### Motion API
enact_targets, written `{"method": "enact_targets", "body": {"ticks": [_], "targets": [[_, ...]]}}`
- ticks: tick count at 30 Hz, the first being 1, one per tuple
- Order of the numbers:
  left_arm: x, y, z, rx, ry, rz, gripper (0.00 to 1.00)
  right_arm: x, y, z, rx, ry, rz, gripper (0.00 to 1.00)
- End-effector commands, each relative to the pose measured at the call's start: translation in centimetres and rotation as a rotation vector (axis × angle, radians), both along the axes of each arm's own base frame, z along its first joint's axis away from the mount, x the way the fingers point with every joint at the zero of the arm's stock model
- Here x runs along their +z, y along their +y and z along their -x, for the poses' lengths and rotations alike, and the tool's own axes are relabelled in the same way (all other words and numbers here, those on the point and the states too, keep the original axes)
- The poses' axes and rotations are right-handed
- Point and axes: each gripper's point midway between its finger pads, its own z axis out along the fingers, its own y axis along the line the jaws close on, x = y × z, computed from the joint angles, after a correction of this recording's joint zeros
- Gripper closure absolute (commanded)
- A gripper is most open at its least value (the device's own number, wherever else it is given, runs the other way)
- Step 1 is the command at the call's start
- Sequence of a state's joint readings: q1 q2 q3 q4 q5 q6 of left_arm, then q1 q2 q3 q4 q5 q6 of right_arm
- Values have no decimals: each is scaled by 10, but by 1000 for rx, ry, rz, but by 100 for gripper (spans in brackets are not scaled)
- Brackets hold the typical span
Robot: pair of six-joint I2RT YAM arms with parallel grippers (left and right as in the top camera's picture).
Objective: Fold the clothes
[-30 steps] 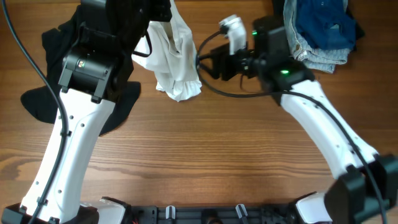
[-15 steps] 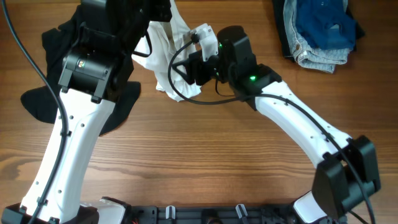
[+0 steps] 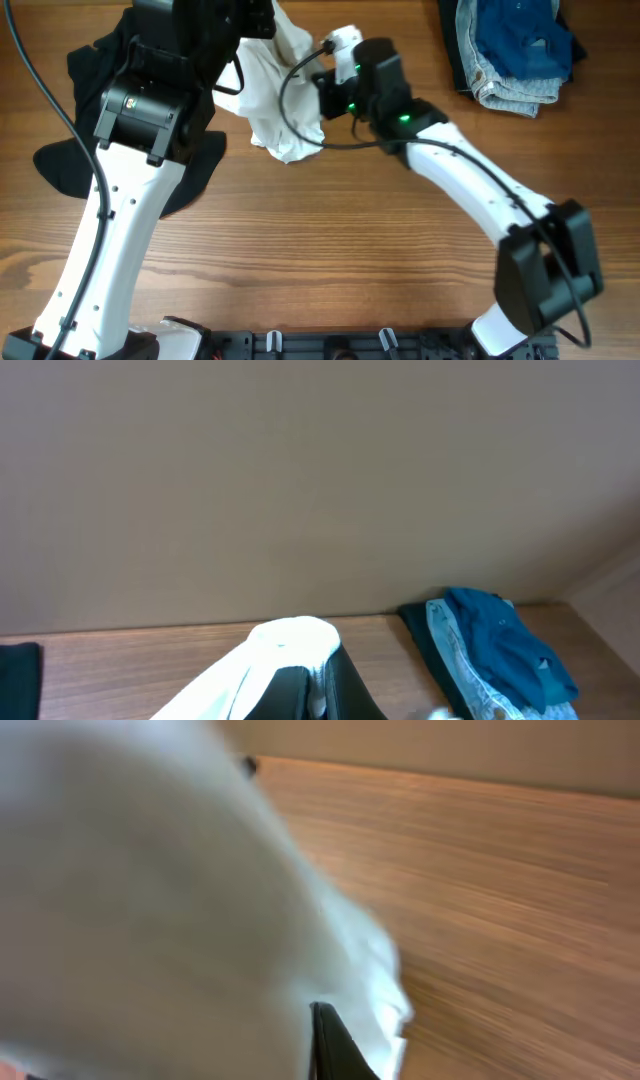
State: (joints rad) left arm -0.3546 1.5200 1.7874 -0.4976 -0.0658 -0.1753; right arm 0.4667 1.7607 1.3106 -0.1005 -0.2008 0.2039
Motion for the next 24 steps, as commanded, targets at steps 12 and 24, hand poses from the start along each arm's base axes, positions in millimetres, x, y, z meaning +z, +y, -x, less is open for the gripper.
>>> {"method": "enact_targets", "body": {"ticks": [12,24], "targets": [[116,42,92,32,-321,-40,96,236,-153,89,-194,-439,-59,96],[201,73,241,-78,-621,67,96,307,-195,197,-316,-637,-86,96]]}}
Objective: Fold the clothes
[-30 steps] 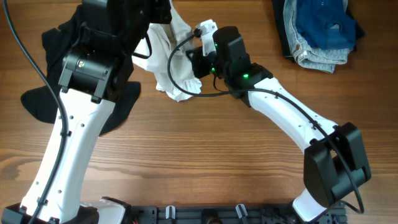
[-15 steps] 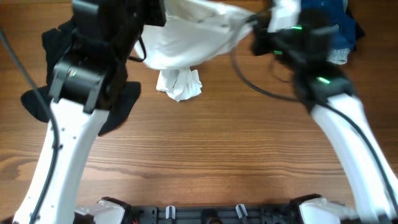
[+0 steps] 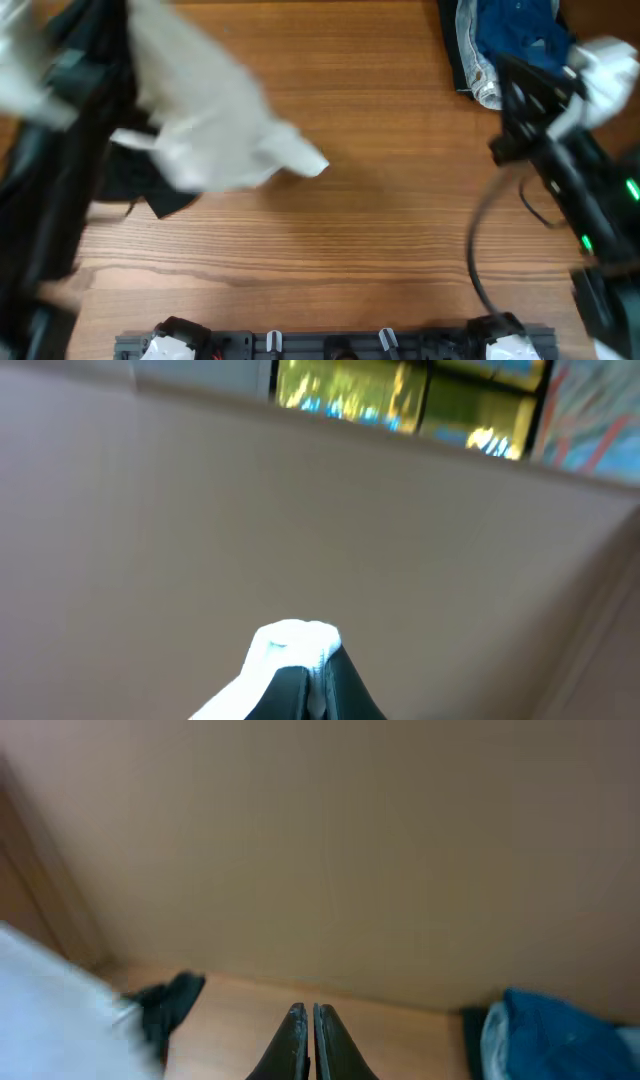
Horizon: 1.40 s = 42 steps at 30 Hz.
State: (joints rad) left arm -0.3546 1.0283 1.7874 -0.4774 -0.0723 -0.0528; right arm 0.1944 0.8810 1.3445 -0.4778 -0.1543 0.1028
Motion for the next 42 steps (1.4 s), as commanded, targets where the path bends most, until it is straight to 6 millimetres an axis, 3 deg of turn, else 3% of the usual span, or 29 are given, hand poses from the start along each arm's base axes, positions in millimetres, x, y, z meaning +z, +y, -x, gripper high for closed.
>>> {"method": "enact_targets", "body": {"ticks": [1,4,7,16,20,22,26,31,35,41,42], "targets": [[25,-3,48,-99,-116,-18,96,23,-10,24,-26,-73,-10,95],[24,-7,50,-124,-111,-25,96,14,0,20,27,-32,-17,96],[15,-12,35,-125,-73,-36,96,-2,9,7,60,38,-26,96],[-27,-45,-40,-166,102,-48,96,-45,21,-30,84,208,-25,96],[-62,-74,-82,-237,210,-80,96,-69,23,-43,81,291,-13,96],[-102,-98,-121,-292,316,-112,96,-90,25,-54,75,362,-3,96],[-160,-124,-169,-313,453,-146,96,-112,24,-67,55,432,12,96],[-227,-144,-214,-317,585,-176,96,-125,20,-78,36,469,13,96],[-268,-153,-237,-316,653,-191,96,-130,13,-83,15,486,11,96],[-285,-162,-261,-316,633,-187,96,-139,12,-86,12,514,14,96],[-286,-164,-266,-316,617,-188,90,-141,12,-87,11,520,14,96]]}}
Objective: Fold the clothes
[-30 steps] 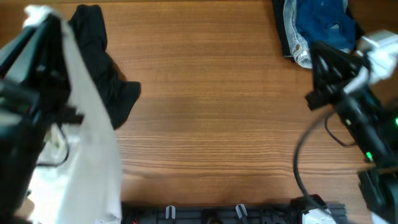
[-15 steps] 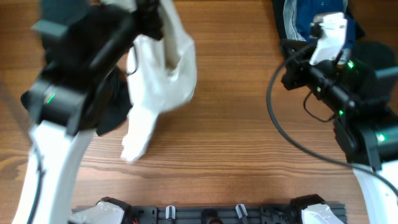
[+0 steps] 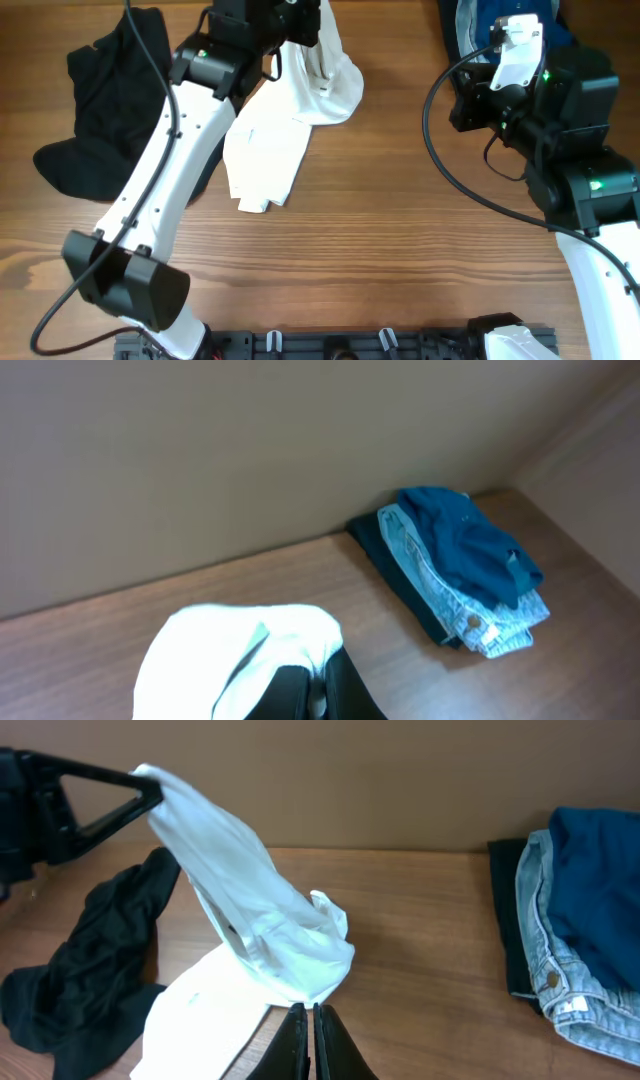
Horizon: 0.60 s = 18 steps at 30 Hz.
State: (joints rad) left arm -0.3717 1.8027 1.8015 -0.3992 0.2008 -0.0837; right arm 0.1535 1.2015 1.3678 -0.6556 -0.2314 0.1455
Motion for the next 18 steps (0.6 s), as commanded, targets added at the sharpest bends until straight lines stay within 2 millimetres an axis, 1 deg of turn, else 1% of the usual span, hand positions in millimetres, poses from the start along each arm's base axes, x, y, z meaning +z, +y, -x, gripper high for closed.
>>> {"method": "enact_targets", "body": {"ticks": [1,2,3,5,7,10,12,14,15,16,18], "targets": [[-2,-11,-15,-17,-44,25,61,-12,-1,-7,-18,41,-8,96],[-3,-11,-19,-10,-50,24,15,-13,-1,-8,-19,45,-11,96],[-3,-8,-22,11,-58,18,0,-14,-1,-8,-19,49,-11,96],[-4,3,-26,62,-59,-4,0,-15,0,-8,-15,53,-11,96],[1,15,-20,91,-45,-20,0,-16,0,-8,-15,56,-10,96],[8,33,7,105,23,-49,0,-18,2,-6,-3,65,-13,94],[4,45,32,109,99,-81,0,-20,7,-3,33,79,-23,93],[-10,55,60,108,210,-127,0,-29,10,-1,49,117,-26,92],[-18,59,72,107,261,-148,0,-33,10,-1,48,134,-23,91],[-33,65,88,105,346,-184,0,-40,10,-1,51,157,-17,90],[-60,77,115,119,496,-242,0,-51,13,1,79,196,-5,85]]}}
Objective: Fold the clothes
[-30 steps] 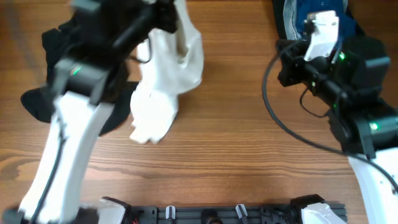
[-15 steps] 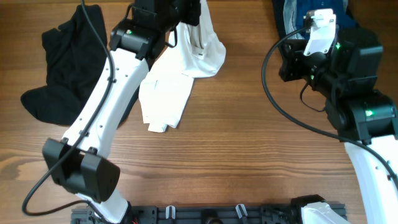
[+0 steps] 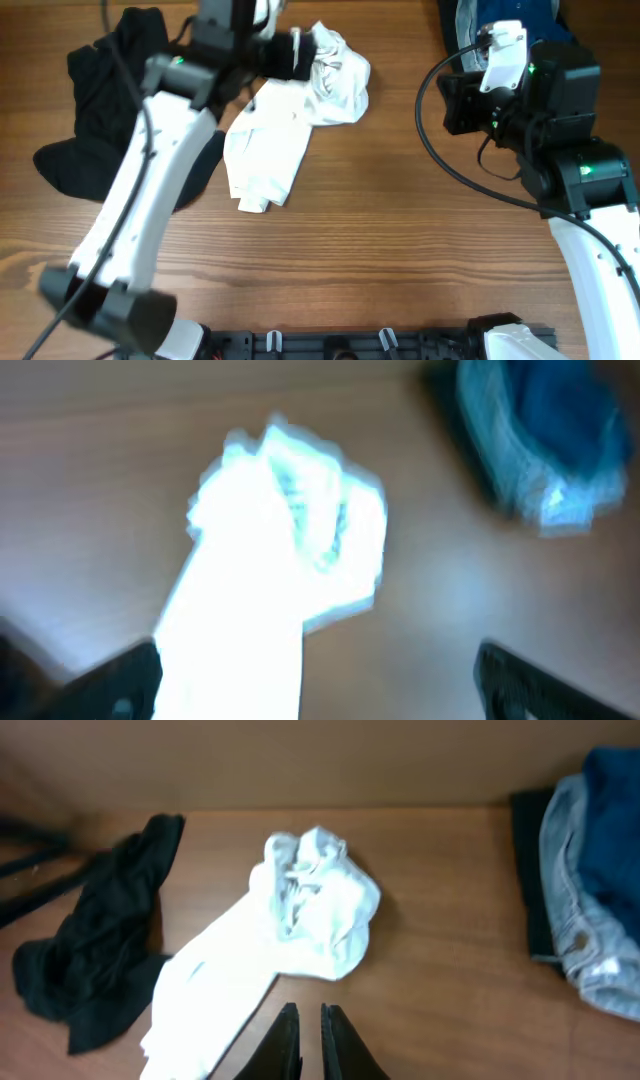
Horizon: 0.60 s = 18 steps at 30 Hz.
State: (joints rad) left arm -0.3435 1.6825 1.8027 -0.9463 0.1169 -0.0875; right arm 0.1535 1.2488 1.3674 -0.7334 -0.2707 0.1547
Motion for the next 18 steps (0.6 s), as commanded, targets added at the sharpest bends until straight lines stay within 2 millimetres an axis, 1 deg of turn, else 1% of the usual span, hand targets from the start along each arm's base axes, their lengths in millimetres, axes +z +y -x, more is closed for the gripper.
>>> {"method": "enact_targets", "body": {"ticks": [1,2,3,5,9,14,18], "targets": [[-25,25,45,56,192,-82,0,-28,10,-1,72,96,-3,82],[-42,36,57,111,276,-124,0,-33,14,0,97,117,-8,79],[-56,44,64,159,331,-156,0,-39,19,0,124,138,-17,76],[-80,55,74,238,403,-188,0,-50,26,-1,166,174,-32,74],[-124,59,80,332,472,-177,0,-69,41,-3,220,233,-48,71],[-180,66,91,398,522,-176,0,-90,63,-1,283,282,-19,69],[-212,78,93,452,528,-156,3,-97,69,-4,296,292,-12,67]]}}
